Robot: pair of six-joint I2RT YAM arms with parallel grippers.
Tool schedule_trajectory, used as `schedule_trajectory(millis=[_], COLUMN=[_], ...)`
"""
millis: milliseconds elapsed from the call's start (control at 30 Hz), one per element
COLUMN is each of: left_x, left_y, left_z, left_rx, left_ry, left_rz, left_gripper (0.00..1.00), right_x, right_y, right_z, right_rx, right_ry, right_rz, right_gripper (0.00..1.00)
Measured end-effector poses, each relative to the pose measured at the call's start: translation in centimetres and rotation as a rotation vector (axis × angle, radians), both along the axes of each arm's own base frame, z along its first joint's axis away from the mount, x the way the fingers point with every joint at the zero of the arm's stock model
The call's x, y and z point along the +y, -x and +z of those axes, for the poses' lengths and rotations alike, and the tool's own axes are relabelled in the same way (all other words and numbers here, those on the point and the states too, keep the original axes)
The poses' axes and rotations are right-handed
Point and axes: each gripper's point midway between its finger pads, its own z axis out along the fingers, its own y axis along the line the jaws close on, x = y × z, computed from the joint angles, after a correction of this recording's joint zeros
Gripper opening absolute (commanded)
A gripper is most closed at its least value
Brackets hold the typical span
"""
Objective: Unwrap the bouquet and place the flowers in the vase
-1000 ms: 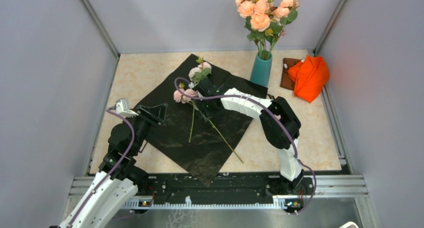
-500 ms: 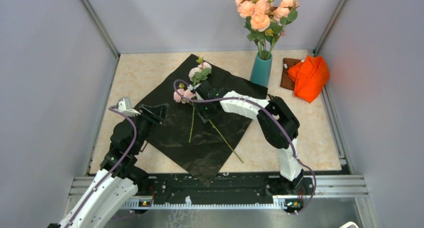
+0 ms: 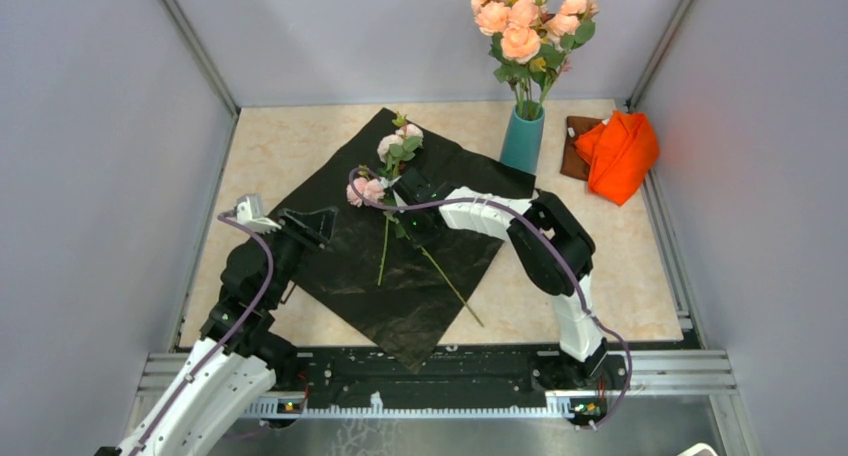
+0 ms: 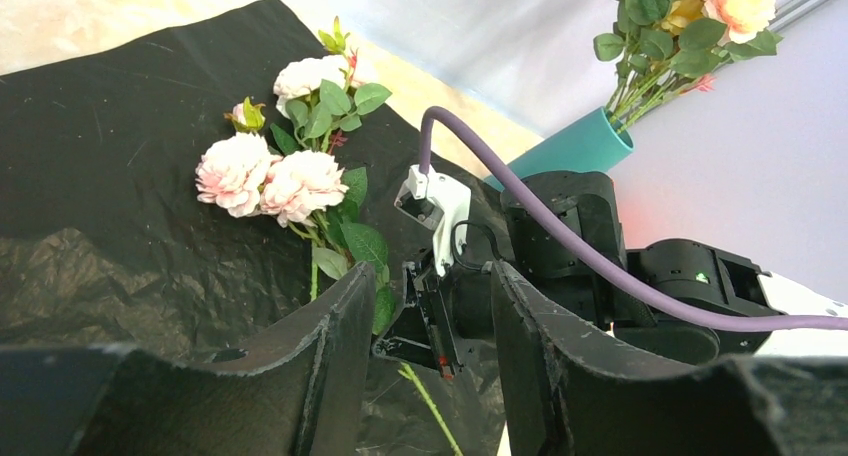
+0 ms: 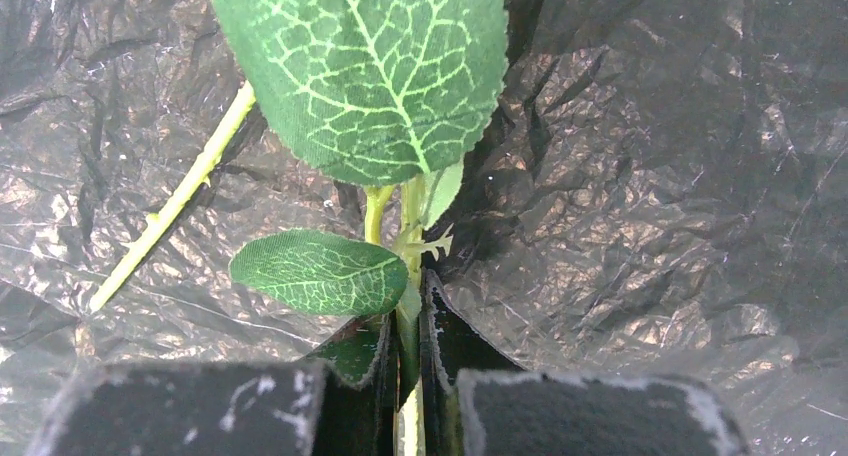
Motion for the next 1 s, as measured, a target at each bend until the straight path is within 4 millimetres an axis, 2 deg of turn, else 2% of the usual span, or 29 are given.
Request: schedule_trajectory(millis=[133, 267, 433, 600, 733, 900, 1000], left_x=[-0.3, -0.9, -2.0, -3.0, -3.4, -4.1, -4.5], left_y=[0.0, -0.3, -0.7, -0.8, -0.8, -1.0, -1.2], left_z=[-0.1, -0.6, -2.2, -3.9, -3.7, -4.0, -4.6], left_rx=[0.002, 0.019, 0.058, 0.100, 0.093, 0.098, 0.115], left_ry=[-0.001, -0.009, -0.027, -0.042, -0.040, -0.042, -0.047], left_rz=[-0.012, -0.037, -0.082, -0.128, -0.147, -0.175, -0.191], left_gripper=[0.53, 0.53, 0.53, 0.53, 0.52, 0.52, 0.52], right_x=[-0.2, -0.2, -0.4, -1.5, -4.1, -8.9, -11.3], right_y=[0.0, -0.3, -1.1, -2.4, -2.6, -1.3, -1.3], right_z=[0.8, 4.2, 11.0, 18.4, 24.4, 31.5, 36.4], right_rx=[-0.013, -0.073, -0.211, -0.419, -0.647, -0.964, -1.137], right_ry=[0.000, -0.033, -0.127, -0.223, -0.333, -0.466, -0.505], right_rz=[0.000, -0.002, -0.018, -0.061, -0.120, -0.190, -0.235], right_gripper=[0.00, 0.00, 0.00, 0.00, 0.00, 0.00, 0.00])
